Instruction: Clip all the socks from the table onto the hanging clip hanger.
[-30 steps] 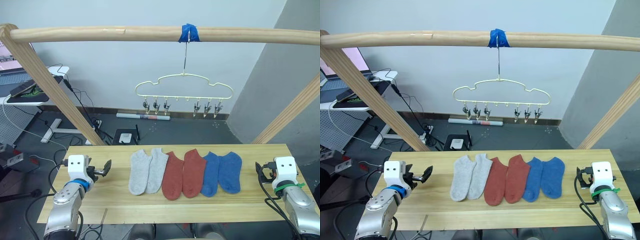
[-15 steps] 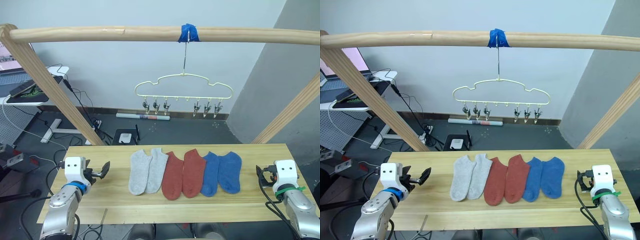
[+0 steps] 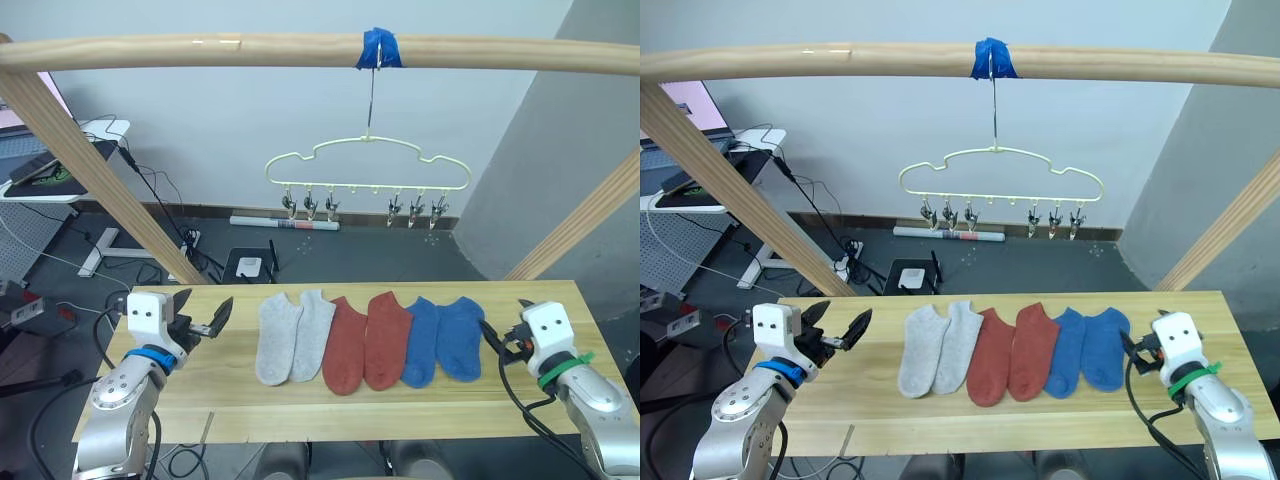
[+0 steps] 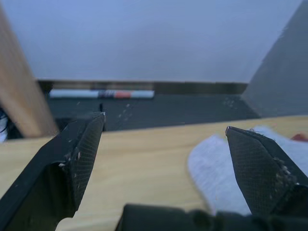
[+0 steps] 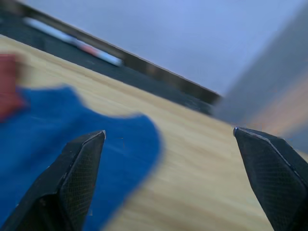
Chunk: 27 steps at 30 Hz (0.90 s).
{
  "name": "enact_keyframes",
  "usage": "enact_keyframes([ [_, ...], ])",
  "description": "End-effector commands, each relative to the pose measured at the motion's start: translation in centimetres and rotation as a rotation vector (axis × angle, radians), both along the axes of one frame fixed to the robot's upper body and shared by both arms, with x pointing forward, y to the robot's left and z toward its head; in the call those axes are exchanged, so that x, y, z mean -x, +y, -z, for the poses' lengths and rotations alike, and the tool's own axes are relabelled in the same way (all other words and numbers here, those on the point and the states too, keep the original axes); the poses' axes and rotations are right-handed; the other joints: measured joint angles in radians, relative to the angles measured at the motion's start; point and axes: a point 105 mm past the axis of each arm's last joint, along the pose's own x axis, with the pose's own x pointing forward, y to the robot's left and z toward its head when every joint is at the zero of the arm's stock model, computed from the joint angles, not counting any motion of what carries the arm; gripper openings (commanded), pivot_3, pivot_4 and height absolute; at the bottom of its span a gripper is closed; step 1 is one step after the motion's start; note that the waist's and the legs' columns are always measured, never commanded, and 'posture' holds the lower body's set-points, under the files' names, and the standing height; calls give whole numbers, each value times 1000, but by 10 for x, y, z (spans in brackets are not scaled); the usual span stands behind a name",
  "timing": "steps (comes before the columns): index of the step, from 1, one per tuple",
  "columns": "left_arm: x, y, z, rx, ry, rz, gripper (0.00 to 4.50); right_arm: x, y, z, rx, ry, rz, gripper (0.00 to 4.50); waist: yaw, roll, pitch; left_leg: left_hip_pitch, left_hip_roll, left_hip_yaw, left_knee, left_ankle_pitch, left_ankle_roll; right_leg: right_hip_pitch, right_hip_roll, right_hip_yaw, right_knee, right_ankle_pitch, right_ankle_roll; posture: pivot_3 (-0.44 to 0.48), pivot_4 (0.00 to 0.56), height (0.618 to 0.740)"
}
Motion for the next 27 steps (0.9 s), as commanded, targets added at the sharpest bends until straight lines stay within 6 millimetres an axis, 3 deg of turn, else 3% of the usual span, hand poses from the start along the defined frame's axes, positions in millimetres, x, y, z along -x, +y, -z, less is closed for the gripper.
enact_keyframes([
  [1, -6, -25, -38, -2, -134, 72, 4457, 7, 53, -39, -70, -90, -263, 4500, 0, -1, 9, 0, 0, 0, 0, 0, 0, 0, 0, 0, 0, 0, 0, -75, 260, 740],
  [5, -18, -50, -60, 9, -208, 123, 4457, 11, 102, -76, -178, -158, -474, 4500, 0, -4, 15, -7, 0, 0, 0, 0, 0, -6, 1, -1, 0, 3, -5, -82, 271, 740],
  [11, -37, -71, -86, 46, -295, 136, 4457, 9, 143, -115, -252, -279, -641, 4500, 0, -8, 23, -16, 1, -1, 1, 0, 0, -14, 1, -3, 0, 4, -6, -87, 276, 740],
  [17, -51, -80, -100, 65, -347, 141, 4457, 5, 156, -125, -274, -329, -703, 4500, -1, -10, 31, -16, 0, -1, 1, 0, 0, -15, 1, -3, -1, 4, -7, -104, 285, 740],
  [27, -69, -90, -102, 85, -367, 165, 4457, -1, 161, -133, -286, -385, -732, 4500, -4, -11, 41, -16, 1, -1, 1, 0, 0, -15, 1, -3, 0, 4, -7, -120, 288, 740],
])
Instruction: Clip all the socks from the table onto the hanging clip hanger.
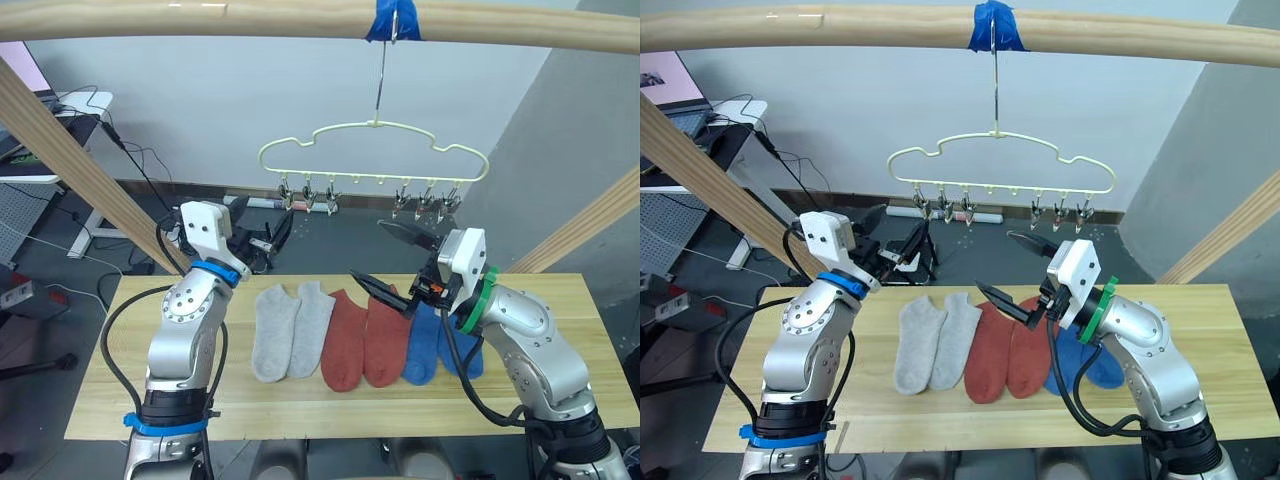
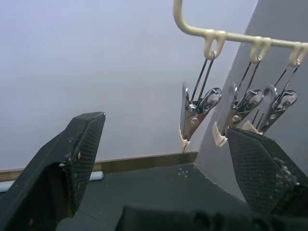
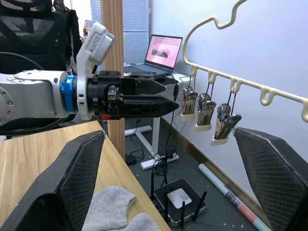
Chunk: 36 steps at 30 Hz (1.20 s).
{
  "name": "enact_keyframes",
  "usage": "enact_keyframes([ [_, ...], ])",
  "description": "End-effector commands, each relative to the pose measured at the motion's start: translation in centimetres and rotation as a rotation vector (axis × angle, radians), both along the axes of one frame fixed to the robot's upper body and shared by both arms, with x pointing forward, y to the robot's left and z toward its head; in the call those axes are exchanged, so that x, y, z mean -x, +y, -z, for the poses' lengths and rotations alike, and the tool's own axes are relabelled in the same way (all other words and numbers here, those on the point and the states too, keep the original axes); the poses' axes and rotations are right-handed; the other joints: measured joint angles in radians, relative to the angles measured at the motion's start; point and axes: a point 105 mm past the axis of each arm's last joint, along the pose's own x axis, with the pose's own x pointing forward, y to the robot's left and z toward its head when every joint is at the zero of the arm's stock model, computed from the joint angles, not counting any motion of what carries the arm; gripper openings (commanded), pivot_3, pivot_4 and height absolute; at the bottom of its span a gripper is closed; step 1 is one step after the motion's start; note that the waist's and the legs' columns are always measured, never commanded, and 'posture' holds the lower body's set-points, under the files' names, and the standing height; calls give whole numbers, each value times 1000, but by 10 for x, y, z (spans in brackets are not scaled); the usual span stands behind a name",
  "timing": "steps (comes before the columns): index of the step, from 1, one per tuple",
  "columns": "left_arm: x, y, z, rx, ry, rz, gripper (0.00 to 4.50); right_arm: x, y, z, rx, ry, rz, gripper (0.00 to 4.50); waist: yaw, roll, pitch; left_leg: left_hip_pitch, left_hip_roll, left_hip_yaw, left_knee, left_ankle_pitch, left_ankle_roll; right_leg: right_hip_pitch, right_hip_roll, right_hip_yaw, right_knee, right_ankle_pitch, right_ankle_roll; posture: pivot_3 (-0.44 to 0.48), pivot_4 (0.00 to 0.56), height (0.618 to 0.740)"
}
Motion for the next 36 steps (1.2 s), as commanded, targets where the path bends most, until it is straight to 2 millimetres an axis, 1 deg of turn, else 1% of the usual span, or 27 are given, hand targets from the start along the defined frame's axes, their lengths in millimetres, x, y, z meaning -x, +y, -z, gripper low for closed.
enact_keyframes([
  [1, -4, -5, -13, -2, -59, 16, 4457, 4, 4, -12, -20, -64, -28, 4500, -1, 0, 0, 0, 0, 0, 0, 0, 0, 0, 0, 0, 0, 0, 0, -127, 291, 740],
  [5, -13, -6, -17, -4, -85, 2, 4457, 3, 8, -18, -25, -81, -30, 4500, -5, 0, 1, 0, 0, 0, 0, 0, 0, 0, 0, 0, 0, 0, 0, -132, 291, 740],
  [9, -20, -14, -22, -6, -110, 22, 4457, -2, 8, -19, -12, -81, -10, 4500, -8, 0, 1, 0, 0, 0, 0, 0, 0, 0, 0, 0, 0, 0, 0, -139, 287, 740],
  [14, -24, -16, -28, -3, -135, 24, 4457, -4, 8, -28, -19, -93, -4, 4500, -16, 0, 1, -1, 0, 0, 0, 0, 0, 0, 0, 0, 0, 0, 0, -145, 286, 740],
  [21, -25, -17, -26, 0, -142, 15, 4457, -2, 12, -33, -12, -112, -25, 4500, -24, 0, 1, -1, 0, 0, 0, 0, 0, -1, 0, 0, 0, 0, 0, -150, 282, 740],
  [23, -26, -17, -27, 4, -146, 8, 4080, -3, 12, -33, -11, -114, -25, 4500, -24, 0, 1, -1, 0, 0, 0, 0, 0, -1, 0, 0, 0, 0, 0, -147, 282, 740],
  [24, -26, -17, -27, 7, -147, 6, 3967, -3, 12, -33, -11, -114, -25, 4500, -24, 0, 1, -1, 0, 0, 0, 0, 0, -1, 0, 0, 0, 0, 0, -147, 282, 740],
  [29, -25, -16, -27, 7, -147, 1, 2559, -4, 11, -33, -15, -111, -19, 4500, -25, 0, 1, -1, 0, 0, 0, 0, 0, -1, 0, 0, 0, 0, 0, -146, 282, 740],
  [33, -24, -17, -27, 7, -144, 4, 1347, -4, 10, -31, -14, -104, -13, 4500, -25, 0, 1, -1, 0, 0, 0, 0, 0, -1, 0, 0, 0, 0, 0, -147, 283, 740],
  [35, -24, -17, -27, 7, -143, 5, 815, -5, 9, -29, -14, -97, -5, 4500, -25, 0, 1, -1, 0, 0, 0, 0, 0, -1, 0, 0, 0, 0, 0, -147, 282, 740],
  [36, -24, -17, -27, 9, -143, 5, 646, -6, 7, -27, -12, -90, 1, 4500, -25, 0, 1, -1, 0, 0, 0, 0, 0, -1, 0, 0, 0, 0, 0, -148, 283, 740],
])
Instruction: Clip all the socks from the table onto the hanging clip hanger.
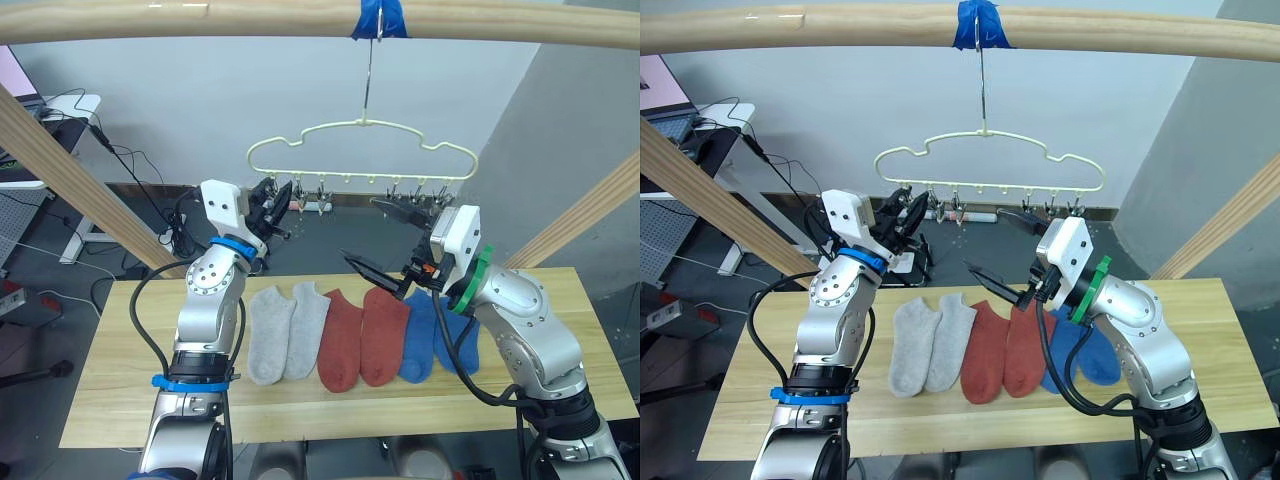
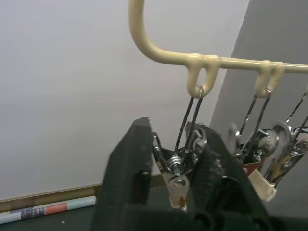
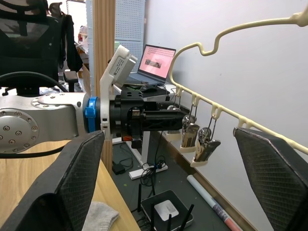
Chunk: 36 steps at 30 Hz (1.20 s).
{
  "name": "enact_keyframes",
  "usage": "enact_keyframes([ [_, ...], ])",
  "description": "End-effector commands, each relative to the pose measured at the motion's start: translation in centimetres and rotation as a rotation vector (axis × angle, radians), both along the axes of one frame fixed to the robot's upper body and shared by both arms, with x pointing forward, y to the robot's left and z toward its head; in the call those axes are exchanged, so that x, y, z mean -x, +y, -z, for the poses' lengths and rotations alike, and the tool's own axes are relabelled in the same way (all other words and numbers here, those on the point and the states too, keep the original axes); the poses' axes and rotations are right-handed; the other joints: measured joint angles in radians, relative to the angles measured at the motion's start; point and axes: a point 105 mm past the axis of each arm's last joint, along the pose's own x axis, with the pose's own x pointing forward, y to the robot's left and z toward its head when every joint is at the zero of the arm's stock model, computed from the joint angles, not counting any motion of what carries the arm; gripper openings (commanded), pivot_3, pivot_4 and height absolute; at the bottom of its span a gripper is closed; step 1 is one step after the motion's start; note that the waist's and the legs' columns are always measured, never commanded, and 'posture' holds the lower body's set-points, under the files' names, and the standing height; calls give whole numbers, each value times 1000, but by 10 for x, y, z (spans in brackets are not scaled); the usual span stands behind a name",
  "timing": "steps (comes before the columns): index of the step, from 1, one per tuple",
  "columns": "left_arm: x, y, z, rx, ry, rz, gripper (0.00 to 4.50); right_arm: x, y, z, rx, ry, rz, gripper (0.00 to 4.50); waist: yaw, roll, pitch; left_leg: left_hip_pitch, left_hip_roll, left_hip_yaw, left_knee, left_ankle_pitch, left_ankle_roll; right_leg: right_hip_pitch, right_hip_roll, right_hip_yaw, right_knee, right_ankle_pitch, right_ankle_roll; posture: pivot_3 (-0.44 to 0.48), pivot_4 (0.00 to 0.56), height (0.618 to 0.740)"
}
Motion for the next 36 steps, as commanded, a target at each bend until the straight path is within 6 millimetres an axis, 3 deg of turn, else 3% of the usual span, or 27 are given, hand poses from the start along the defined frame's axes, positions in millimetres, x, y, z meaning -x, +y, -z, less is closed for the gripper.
enact_keyframes([
  [1, 5, -1, -14, 7, -58, 0, 485, 4, -5, -3, -7, -22, 10, 4500, 0, 0, 0, 0, 0, 0, 0, 0, 0, 0, 0, 0, 0, 0, 0, -148, 283, 740],
  [3, 4, -1, -15, 6, -59, 0, 305, 2, -10, 5, 12, -1, 29, 4500, 0, 0, 0, 0, 0, 0, 0, 0, 0, 0, 0, 0, 0, 0, 0, -148, 283, 740],
  [5, 5, -1, -17, 4, -61, 0, 304, -3, -23, 27, 90, 49, 88, 4500, 2, 0, 0, 0, 0, 0, 0, 0, 0, 0, 0, 0, 0, 0, 0, -143, 282, 740],
  [8, 5, 0, -17, -15, -47, 0, 304, -12, -55, 67, 246, 133, 225, 4500, 4, 0, 0, -1, -1, 0, 0, 0, 0, 0, -1, 0, -1, 0, 0, -137, 285, 740],
  [12, 9, -1, -13, -60, 4, 34, 304, -23, -118, 118, 372, 377, 451, 4500, 3, -1, 1, -1, -1, 0, 0, 0, 0, 0, 0, 0, 0, 0, 0, -123, 289, 740],
  [15, 15, -1, -13, -78, 28, 58, 304, -29, -156, 140, 412, 494, 573, 4500, 0, -1, 2, 0, -1, 1, 0, 0, 0, 0, 0, 1, 1, 0, 0, -113, 290, 740],
  [18, 18, 2, -11, -86, 46, 60, 304, -33, -175, 156, 430, 594, 649, 4500, -2, 0, 2, 1, 0, 1, 0, 0, 0, 0, 0, 1, 1, 0, 0, -107, 286, 740],
  [23, 21, 4, -7, -86, 63, 57, 304, -39, -181, 171, 415, 690, 668, 4500, 1, 0, 3, 0, 0, 1, 1, 0, 0, 0, 0, 1, 1, 0, 0, -98, 282, 740],
  [29, 25, -1, -4, -74, 72, 66, 304, -38, -192, 194, 528, 739, 684, 4500, 4, 0, 3, 0, 0, 1, 0, 0, 0, 0, 0, 1, 0, 0, 0, -85, 277, 740],
  [34, 26, 1, -4, -72, 75, 61, 304, -34, -194, 200, 563, 736, 663, 4500, 4, 0, 3, 0, 0, 2, 1, 0, 0, 0, 0, 1, 1, 0, 0, -82, 276, 740],
  [36, 26, 1, -4, -72, 76, 59, 304, -33, -193, 201, 570, 727, 655, 4108, 4, 0, 3, 0, 0, 1, 1, 0, 0, 0, 0, 1, 1, 0, 0, -80, 273, 740],
])
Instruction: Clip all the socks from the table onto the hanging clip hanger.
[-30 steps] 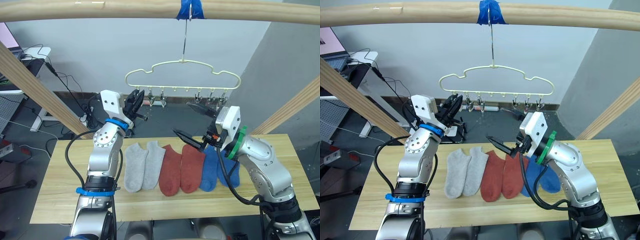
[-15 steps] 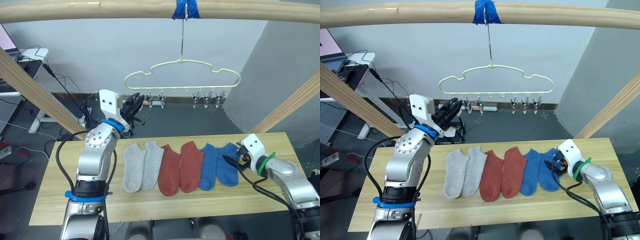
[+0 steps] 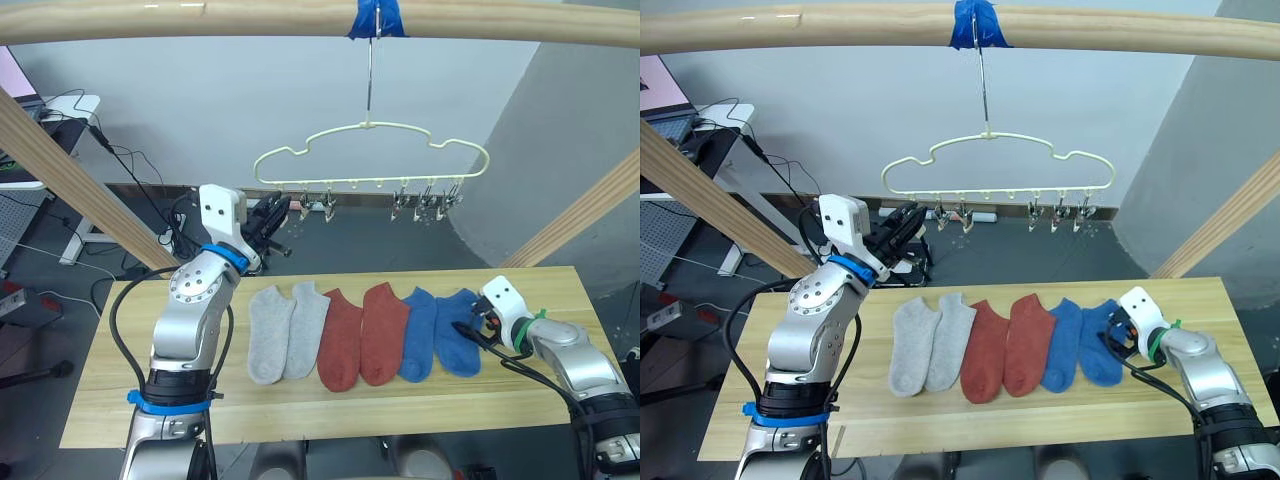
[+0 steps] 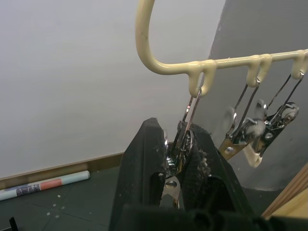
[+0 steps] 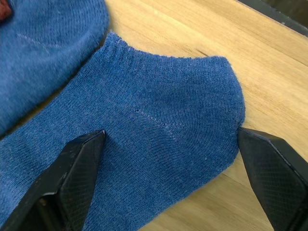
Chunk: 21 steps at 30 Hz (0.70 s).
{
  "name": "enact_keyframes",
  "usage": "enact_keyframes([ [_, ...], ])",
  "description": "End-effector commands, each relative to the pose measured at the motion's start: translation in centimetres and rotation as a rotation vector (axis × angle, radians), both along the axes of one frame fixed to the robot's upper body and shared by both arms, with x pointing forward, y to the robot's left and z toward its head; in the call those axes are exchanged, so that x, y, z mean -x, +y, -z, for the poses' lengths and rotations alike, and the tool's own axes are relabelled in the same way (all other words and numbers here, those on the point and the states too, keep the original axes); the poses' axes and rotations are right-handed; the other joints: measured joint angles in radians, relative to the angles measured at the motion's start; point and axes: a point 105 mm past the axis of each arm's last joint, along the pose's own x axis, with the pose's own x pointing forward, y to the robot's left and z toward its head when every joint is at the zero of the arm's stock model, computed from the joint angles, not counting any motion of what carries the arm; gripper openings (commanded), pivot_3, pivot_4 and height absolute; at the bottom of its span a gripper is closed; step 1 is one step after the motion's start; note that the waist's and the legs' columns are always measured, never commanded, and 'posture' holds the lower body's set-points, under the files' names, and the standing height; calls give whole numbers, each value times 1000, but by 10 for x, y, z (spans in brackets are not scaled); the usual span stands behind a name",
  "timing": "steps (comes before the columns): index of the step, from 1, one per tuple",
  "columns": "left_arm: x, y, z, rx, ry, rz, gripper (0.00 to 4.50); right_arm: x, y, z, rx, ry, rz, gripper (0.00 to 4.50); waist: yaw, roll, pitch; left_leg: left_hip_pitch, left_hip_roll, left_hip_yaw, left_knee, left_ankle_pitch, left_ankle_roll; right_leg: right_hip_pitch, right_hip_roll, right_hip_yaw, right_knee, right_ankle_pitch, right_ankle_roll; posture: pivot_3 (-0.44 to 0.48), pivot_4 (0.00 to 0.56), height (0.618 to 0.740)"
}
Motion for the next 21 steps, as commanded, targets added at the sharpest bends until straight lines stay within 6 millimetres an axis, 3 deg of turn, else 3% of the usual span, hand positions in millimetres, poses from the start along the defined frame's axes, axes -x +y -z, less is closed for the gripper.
enact_keyframes([
  [1, 4, 1, -8, 4, -32, -3, 304, 4, -1, 2, 27, -4, -28, 3891, 1, 0, 0, 0, 0, 0, 0, 0, 0, 0, 0, 0, 0, 0, 0, -80, 273, 740],
  [12, 2, -1, -8, 26, -14, 3, 304, 7, 3, -7, 44, -80, -102, 40, 1, 0, 0, 0, 0, 0, 0, 1, -1, 0, 0, 0, 0, 0, 0, -90, 279, 740],
  [16, 3, -5, -8, 64, 37, 61, 304, 11, 19, -43, -8, -187, -221, 40, -2, 0, 0, 0, 0, 0, 0, 0, -1, 0, 0, 0, 0, 0, 0, -90, 282, 740],
  [21, 12, -9, -6, 202, 218, 208, 304, 42, 69, -99, -204, -183, -458, 40, -5, 1, 3, 0, 0, 0, 1, 0, 0, 0, 0, 0, 1, 0, 0, -102, 286, 740],
])
